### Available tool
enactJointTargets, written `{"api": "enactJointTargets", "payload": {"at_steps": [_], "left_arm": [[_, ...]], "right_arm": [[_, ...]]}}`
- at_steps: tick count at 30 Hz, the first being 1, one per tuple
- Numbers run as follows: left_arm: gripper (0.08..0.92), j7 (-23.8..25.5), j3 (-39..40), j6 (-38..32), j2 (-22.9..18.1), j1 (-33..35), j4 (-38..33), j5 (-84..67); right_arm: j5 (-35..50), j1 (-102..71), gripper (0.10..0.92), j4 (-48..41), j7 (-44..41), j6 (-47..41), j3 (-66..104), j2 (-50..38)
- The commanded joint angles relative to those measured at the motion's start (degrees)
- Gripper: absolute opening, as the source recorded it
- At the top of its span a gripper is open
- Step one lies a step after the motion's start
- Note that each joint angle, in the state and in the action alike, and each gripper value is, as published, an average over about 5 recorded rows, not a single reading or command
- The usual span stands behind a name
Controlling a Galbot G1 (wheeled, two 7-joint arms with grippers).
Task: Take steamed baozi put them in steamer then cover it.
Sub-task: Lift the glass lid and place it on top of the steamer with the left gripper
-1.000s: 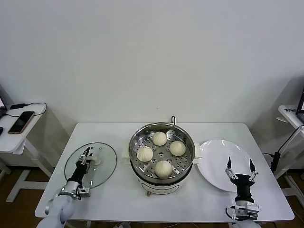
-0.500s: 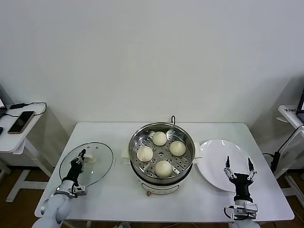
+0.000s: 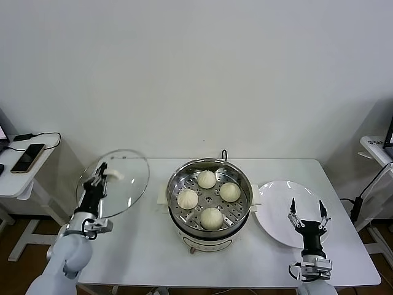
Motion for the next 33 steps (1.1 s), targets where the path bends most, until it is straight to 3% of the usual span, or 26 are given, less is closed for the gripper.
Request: {"api": "enactJointTargets", "payload": {"at_steps": [1,7,14,22,33], "left_arm": [[0.193,8.5,13.7,16.0,-1.6,-1.6,-26.5,-2.3],[0.193,14.0,27.3,23.5,-5.2,-3.9,-27.2,7.0],[0.193,19.3,37.5,29.0,-10.2,-6.5,-22.2,16.8],[0.193,21.7,40.6,30.1,-15.1,-8.9,-14.8,25.6],[0.193,20.8,39.8,29.2,-20.3,-8.9,-8.1,31.0]], "right_arm": [[0.0,0.1,0.823,0.2,0.1,-0.7,0.1,-0.1],[0.0,0.4,0.823,-0.3,0.1,-0.8,0.4,-0.1],[-0.2,1.2,0.823,-1.5,0.1,-0.9,0.3,0.5],[-0.4,2.1,0.823,-2.6,0.1,-1.2,0.3,0.5],[-1.0,2.7,0.823,-4.0,0.1,-1.0,0.4,1.3]]}}
